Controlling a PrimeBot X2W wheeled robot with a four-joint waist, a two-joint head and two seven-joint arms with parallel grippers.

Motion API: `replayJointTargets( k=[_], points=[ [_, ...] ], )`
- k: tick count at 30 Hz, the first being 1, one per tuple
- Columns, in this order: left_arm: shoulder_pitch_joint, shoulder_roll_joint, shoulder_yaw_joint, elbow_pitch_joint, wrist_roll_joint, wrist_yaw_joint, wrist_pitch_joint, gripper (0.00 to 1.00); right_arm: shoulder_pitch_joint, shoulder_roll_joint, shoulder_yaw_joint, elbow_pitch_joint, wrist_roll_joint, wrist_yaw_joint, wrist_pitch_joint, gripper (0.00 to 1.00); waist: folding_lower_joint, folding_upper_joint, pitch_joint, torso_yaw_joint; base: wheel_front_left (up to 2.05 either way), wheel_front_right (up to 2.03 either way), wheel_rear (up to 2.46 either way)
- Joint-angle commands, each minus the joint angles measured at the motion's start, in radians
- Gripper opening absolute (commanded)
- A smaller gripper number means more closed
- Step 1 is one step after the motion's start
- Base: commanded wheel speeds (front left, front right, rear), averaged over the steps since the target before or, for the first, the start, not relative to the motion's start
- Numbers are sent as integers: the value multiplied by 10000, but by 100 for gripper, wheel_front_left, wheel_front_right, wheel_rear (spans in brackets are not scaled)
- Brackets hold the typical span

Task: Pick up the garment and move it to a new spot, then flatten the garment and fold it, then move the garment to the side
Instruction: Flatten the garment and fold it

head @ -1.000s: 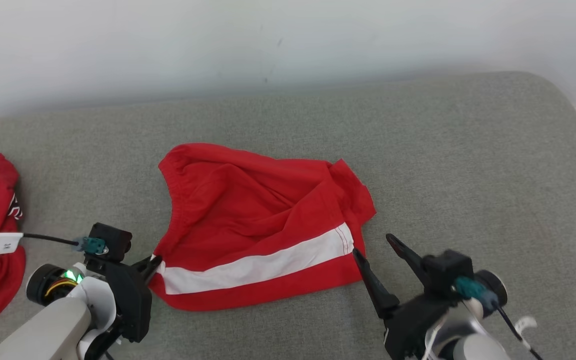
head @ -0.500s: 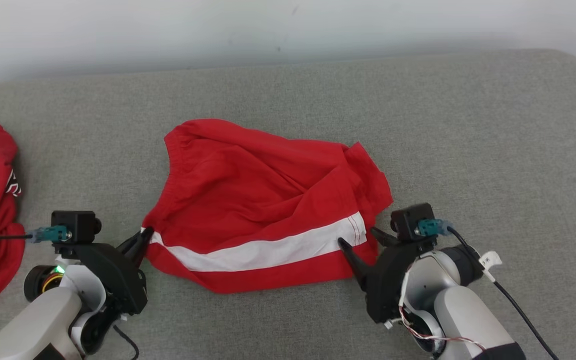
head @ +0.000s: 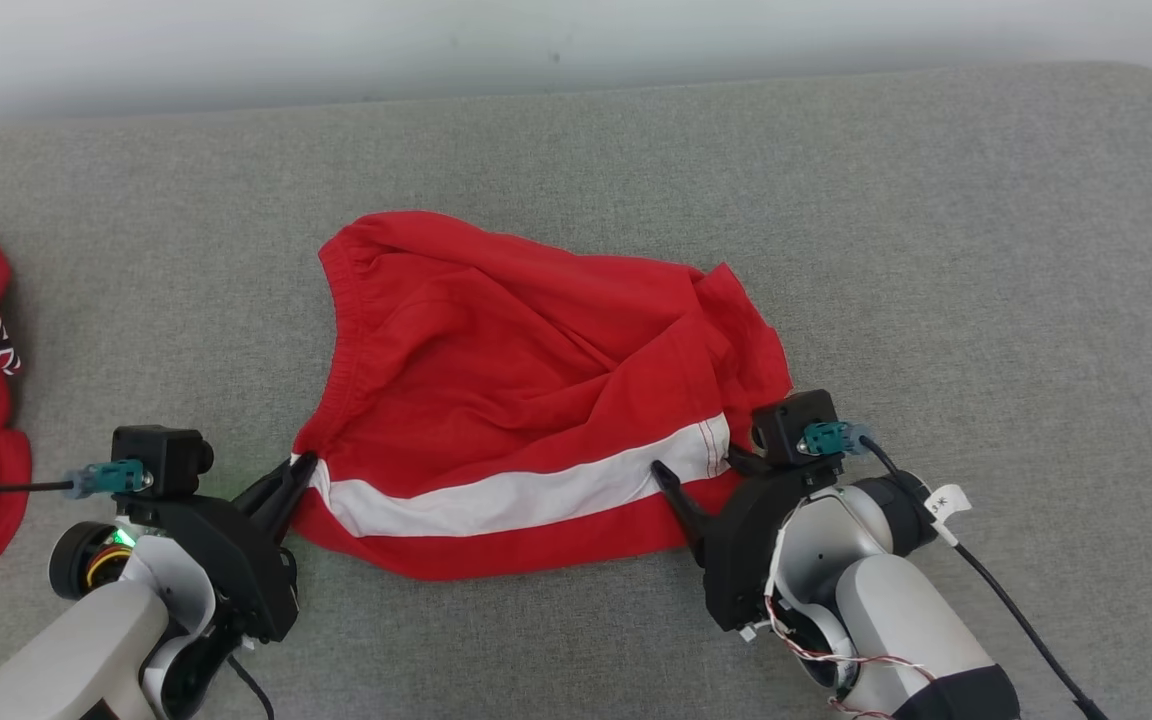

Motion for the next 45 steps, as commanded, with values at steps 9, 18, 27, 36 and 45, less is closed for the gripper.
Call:
replayJointTargets(
  k=[9,18,27,36,45],
  points=[
    [335,68,-46,-241,24,21,-319,0,151,40,407,-188,47,38,-289,51,-1,0,106,-65,0,0,0],
    [570,-151,544,-624,-615,21,-1285,0,72,107,-152,-675,511,38,-1093,0,-1,0,-84,-74,0,0,0],
    [592,139,1840,-3083,-2363,21,-1847,0,101,115,-1535,-2938,2581,38,-1308,0,-1,0,-776,-128,0,0,0],
    [-442,90,2987,-5000,-3976,173,-1440,0,-369,135,-2788,-5071,3585,39,-1062,0,-1,0,-1556,-470,0,0,0],
    [-1386,-401,3647,-5773,-4835,1239,-1336,0,-1559,-30,-3648,-5648,2829,40,-659,0,-1,0,-1474,-940,0,0,0]
  ],
)
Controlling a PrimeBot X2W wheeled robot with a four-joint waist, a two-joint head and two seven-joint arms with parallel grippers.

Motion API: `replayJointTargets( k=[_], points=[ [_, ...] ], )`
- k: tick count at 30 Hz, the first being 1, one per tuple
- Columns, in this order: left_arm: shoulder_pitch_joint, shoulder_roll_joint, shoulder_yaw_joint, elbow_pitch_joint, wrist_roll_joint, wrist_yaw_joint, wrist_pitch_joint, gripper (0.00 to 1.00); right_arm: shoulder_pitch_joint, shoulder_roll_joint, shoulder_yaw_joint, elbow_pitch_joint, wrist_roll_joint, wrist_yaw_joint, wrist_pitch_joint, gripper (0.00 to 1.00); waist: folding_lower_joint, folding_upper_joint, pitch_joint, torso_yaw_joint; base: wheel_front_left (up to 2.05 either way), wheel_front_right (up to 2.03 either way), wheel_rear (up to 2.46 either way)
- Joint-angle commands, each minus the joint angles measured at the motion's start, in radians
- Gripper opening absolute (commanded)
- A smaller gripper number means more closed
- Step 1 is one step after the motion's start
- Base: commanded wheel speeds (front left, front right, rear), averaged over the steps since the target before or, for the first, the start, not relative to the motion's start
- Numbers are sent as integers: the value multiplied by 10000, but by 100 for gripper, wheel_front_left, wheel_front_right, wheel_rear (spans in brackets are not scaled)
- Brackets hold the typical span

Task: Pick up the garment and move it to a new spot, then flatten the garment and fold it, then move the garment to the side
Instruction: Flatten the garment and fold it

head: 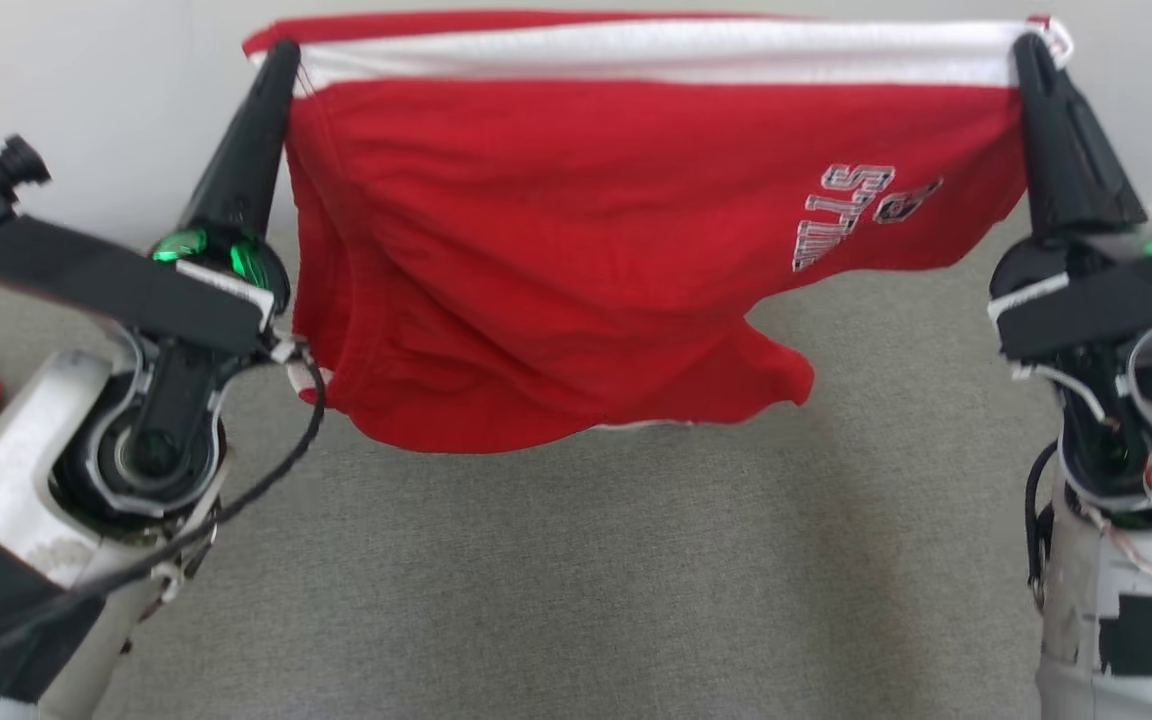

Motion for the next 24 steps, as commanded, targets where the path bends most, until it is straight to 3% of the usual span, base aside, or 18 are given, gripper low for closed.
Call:
replayJointTargets(
  k=[1,7,11,15,20,24],
  points=[
    [-204,-94,81,178,-4,118,-69,0,-315,-43,-16,156,-74,36,25,0,2,0,230,-172,0,0,0],
    [-1453,-667,351,1379,-31,451,-153,0,-2120,-381,425,1923,-515,36,98,0,2,0,1203,-580,0,0,0],
    [-2563,-1000,477,2440,443,567,-375,0,-3702,-686,930,3442,-968,36,-752,0,2,0,2027,-796,0,0,0],
    [-3735,-1422,891,3326,1073,315,-703,0,-5344,-869,1238,4810,-1300,24,-2220,0,2,0,2681,-916,0,0,0],
    [-4715,-1977,1424,4024,2166,-446,-827,0,-6878,-1025,1614,6089,-1435,22,-3968,0,2,0,3176,-966,0,0,0],
    [-4523,-2572,2138,4226,3075,-924,-820,0,-7165,-1301,2326,6859,-1299,24,-4331,0,2,0,3344,-919,0,0,0]
  ],
)
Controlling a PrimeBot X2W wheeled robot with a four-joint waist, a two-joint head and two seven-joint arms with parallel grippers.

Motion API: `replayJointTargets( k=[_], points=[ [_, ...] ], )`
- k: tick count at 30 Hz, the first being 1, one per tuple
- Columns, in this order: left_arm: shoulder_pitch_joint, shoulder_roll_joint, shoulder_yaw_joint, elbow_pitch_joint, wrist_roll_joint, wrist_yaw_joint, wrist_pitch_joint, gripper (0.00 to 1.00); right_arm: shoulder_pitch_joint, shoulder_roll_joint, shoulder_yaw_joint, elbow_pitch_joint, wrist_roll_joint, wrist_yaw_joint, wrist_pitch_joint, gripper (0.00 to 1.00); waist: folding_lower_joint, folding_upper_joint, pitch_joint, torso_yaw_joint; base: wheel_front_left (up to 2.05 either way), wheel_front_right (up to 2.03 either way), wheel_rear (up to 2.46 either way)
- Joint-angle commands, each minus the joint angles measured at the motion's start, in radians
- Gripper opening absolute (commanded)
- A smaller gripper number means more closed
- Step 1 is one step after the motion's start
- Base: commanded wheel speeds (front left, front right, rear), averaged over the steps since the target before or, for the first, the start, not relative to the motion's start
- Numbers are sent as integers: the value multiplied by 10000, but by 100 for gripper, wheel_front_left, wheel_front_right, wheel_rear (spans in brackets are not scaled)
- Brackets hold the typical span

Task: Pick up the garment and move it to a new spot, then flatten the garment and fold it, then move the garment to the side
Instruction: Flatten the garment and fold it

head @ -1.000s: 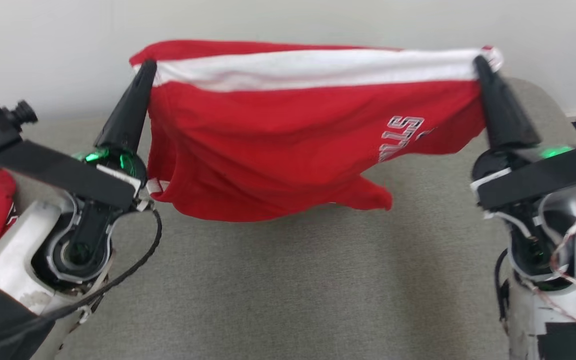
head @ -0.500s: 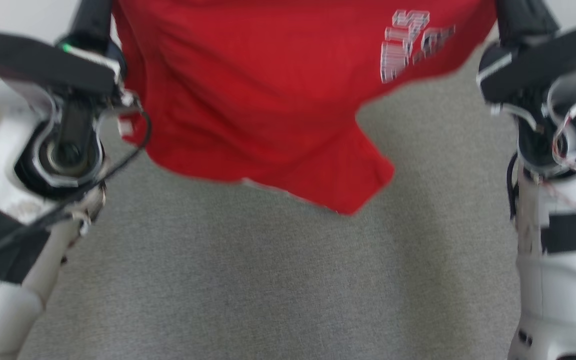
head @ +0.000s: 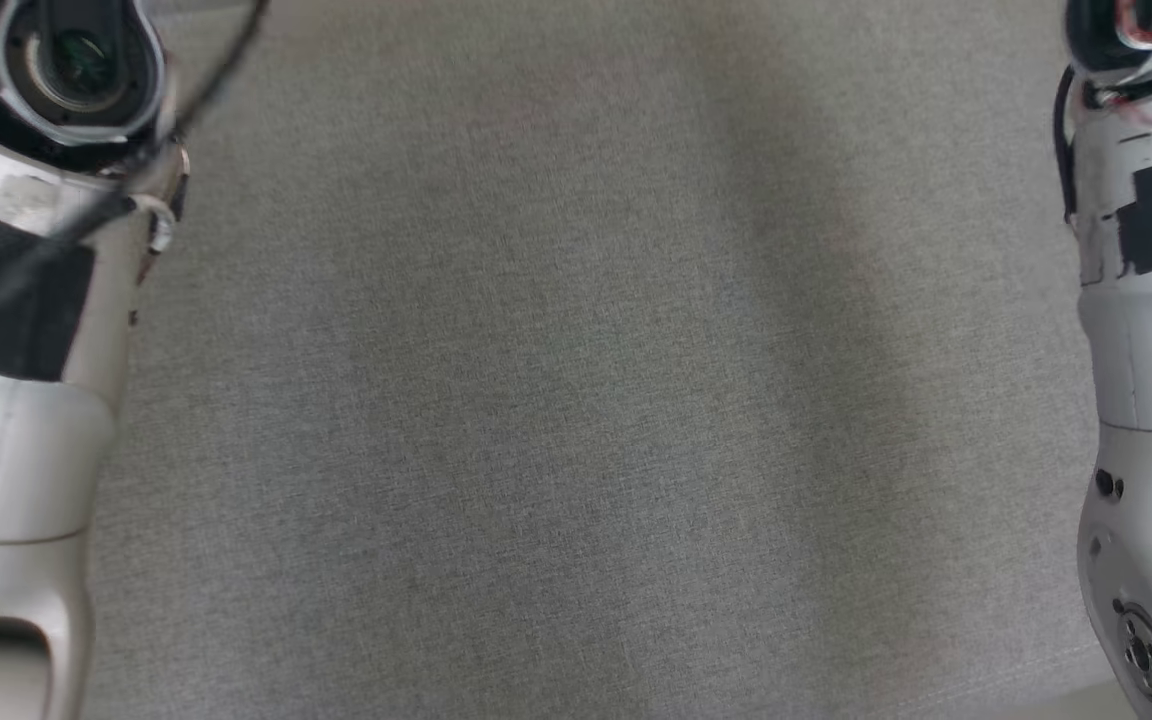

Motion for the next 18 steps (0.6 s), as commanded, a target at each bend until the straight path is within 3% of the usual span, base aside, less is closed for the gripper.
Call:
replayJointTargets(
  k=[1,8,13,18],
  points=[
    [481,-169,103,44,301,-116,-28,0,216,-121,276,148,174,9,-44,0,-3,-1,251,-49,0,0,0],
    [2541,-593,-77,-357,959,-327,-31,0,1914,-785,1502,-376,1433,9,582,0,-3,-1,-54,178,0,0,0],
    [4893,-343,-861,-1034,875,-315,-29,0,4526,-1582,1599,-2403,2519,9,1632,0,-3,-1,-637,421,0,0,0],
    [7109,123,-1402,-1700,764,-316,48,0,7707,-2180,677,-4879,3208,9,3121,0,-3,-1,-1414,575,0,0,0]
  ],
)
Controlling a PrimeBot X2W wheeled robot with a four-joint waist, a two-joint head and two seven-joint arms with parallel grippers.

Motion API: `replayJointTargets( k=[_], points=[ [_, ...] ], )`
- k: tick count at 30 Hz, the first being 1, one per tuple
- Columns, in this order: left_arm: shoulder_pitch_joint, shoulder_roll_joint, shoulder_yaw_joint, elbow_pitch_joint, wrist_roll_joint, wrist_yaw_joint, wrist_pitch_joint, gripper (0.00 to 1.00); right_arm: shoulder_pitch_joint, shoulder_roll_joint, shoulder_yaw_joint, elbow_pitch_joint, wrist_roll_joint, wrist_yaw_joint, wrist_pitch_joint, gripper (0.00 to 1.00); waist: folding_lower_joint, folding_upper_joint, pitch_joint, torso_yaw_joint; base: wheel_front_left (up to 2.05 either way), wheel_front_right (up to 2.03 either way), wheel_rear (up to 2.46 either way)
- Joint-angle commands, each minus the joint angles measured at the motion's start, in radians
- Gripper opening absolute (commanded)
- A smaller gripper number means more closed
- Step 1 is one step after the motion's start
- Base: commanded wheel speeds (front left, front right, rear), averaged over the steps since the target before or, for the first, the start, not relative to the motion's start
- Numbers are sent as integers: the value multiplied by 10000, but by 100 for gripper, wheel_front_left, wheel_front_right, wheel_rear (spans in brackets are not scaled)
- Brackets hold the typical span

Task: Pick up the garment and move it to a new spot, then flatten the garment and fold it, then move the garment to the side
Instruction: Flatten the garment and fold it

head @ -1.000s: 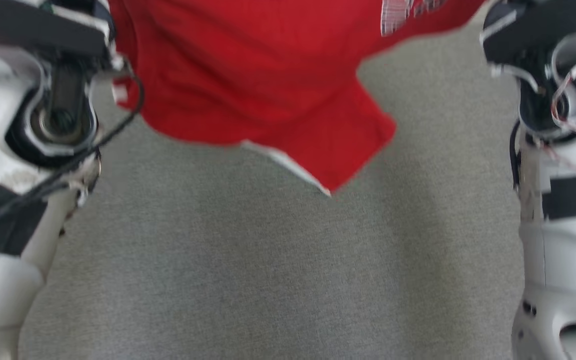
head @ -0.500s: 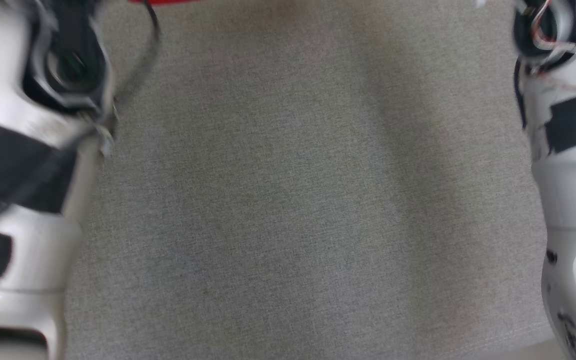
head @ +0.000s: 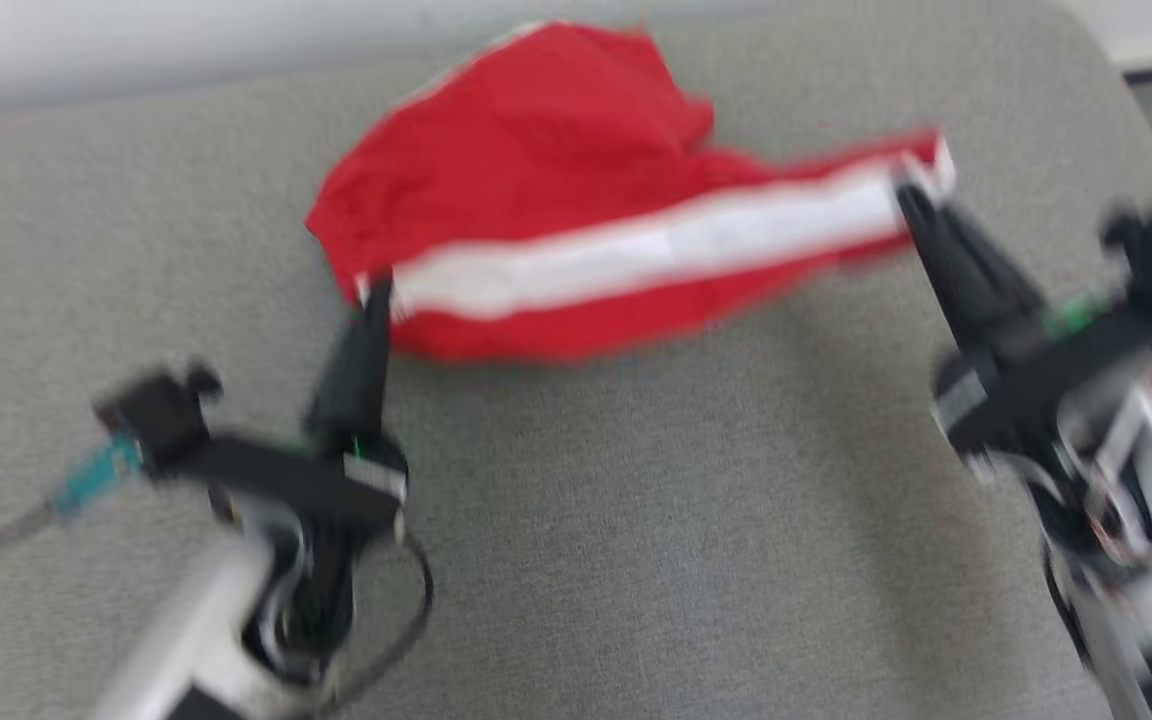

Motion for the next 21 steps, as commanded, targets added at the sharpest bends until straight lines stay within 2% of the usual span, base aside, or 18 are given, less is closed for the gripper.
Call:
replayJointTargets(
  k=[1,6,11,16,21],
  points=[
    [672,58,-103,-296,-110,-12,21,0,998,-70,-413,-618,230,9,455,0,1,-1,-712,243,0,0,0],
    [2424,398,-389,-1204,-277,416,154,0,3670,361,-1780,-2412,349,10,1878,0,1,-1,-1319,312,0,0,0],
    [3776,786,-688,-2125,-305,1036,337,0,5716,760,-2725,-3695,-77,10,3485,0,1,-1,-1709,381,0,0,0],
    [4949,1198,-908,-3086,-493,1666,630,0,7154,1467,-3479,-4655,-560,9,4924,0,1,-1,-1921,409,0,0,0],
    [5971,1705,-1101,-3851,-670,2209,951,0,8071,2139,-3900,-5264,-866,9,5812,0,1,-1,-2017,472,0,0,0]
  ],
)
